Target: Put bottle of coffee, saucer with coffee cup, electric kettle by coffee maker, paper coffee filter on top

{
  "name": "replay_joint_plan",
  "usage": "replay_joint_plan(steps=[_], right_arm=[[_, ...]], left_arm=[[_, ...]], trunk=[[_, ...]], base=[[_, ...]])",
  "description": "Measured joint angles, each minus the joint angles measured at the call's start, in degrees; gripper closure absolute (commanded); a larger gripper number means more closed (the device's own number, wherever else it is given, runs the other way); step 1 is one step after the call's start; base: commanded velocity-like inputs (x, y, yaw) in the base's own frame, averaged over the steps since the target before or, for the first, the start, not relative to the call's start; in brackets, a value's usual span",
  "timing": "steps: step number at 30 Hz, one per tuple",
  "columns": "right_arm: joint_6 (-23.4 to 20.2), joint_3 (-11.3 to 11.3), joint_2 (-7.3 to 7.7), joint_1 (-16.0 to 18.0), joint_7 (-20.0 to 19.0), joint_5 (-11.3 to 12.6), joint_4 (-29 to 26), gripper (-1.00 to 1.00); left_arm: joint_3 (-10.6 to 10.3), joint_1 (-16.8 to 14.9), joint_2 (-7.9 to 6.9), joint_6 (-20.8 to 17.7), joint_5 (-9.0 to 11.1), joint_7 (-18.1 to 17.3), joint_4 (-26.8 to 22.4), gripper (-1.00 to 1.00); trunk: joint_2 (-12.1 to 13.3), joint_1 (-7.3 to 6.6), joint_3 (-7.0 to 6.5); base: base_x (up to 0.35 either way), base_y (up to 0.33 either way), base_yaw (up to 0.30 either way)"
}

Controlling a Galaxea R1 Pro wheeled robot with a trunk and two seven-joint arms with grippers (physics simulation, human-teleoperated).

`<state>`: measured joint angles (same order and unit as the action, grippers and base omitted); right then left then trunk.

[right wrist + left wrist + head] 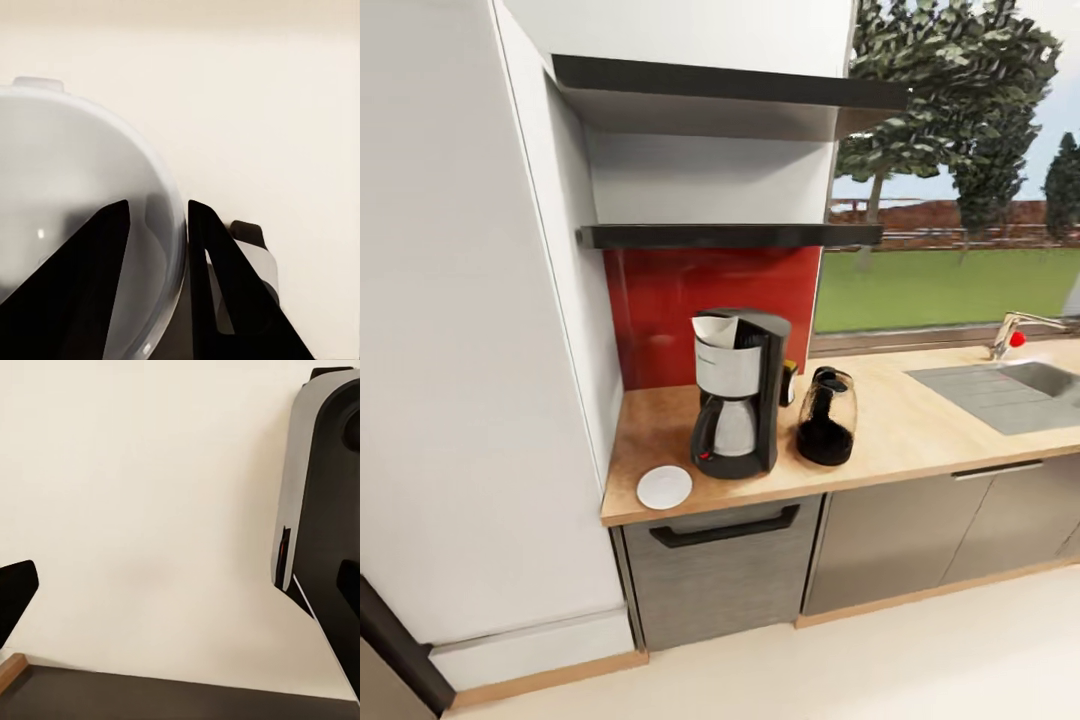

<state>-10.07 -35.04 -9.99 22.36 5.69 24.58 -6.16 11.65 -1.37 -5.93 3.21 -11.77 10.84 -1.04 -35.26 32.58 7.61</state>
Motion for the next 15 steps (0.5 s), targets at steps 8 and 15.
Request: replay_joint_plan(steps=[8, 15], right_arm=[[0.0, 0.03, 0.11, 0.0, 0.13, 0.1, -0.08, 1.0], [0.08, 0.09, 0.26, 0.01, 0.14, 0.27, -0.16, 1.0]], left_arm=[[-0.09, 0.0, 0.1, -0.12, 0.0, 0.05, 0.0, -1.0], [-0.15, 0.02, 0.19, -0.09, -0.03, 0.1, -0.02, -1.0]], trunk=[[0.0, -0.01, 0.0], [0.0, 0.0, 0.0]], base=[[-0.027, 0.328, -0.288], [-0.081, 0.315, -0.065]])
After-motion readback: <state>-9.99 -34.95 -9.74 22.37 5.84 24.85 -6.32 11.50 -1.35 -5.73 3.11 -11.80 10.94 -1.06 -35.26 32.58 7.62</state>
